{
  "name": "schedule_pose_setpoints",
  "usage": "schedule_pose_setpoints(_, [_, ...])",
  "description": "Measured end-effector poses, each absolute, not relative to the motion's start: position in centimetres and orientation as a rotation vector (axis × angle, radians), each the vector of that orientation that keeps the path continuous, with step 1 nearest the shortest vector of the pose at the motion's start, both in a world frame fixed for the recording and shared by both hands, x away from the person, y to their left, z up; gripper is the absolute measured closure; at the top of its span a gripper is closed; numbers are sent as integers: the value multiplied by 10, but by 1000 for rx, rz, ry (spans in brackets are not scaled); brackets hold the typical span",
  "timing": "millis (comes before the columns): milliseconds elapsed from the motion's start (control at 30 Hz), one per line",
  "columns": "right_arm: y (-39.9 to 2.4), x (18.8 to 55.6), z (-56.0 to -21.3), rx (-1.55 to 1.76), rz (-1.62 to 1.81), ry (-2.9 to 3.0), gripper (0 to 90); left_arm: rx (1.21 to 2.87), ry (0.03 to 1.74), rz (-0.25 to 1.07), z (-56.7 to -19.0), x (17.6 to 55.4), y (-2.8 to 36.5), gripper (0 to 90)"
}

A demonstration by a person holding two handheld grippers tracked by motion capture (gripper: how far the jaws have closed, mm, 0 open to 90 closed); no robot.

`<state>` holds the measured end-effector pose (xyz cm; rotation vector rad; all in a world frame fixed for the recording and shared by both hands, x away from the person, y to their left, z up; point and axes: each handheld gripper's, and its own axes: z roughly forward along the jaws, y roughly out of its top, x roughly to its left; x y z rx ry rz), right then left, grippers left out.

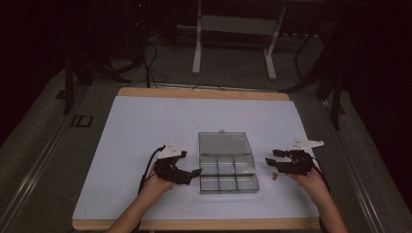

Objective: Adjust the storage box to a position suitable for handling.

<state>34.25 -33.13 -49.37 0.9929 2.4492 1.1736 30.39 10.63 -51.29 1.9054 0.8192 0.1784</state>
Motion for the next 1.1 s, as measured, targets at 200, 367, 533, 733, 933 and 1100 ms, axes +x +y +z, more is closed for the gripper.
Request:
schedule_pose_setpoints(200, [-347, 328, -502, 996, 1178, 2470, 545, 1884, 845, 161, -520, 298, 118, 76])
schedule_pose_setpoints(367, [-353, 315, -510, 969, 1169, 2496, 588, 1883, 853, 180, -524, 292, 126, 76])
schedule_pose_setpoints(533, [-353, 309, -519, 945, 1112, 2520, 591, 1866, 865, 185, -527, 288, 132, 76])
schedule_pose_setpoints(733, [-351, 313, -528, 924, 1057, 2535, 581, 1867, 867, 204, -528, 287, 133, 76])
schedule_pose_setpoints(933, [-351, 315, -530, 937, 1057, 2532, 678, 1863, 869, 209, -529, 287, 133, 76])
schedule_pose_setpoints(1100, [-350, 315, -531, 945, 1086, 2541, 796, 1872, 870, 215, -531, 286, 133, 76])
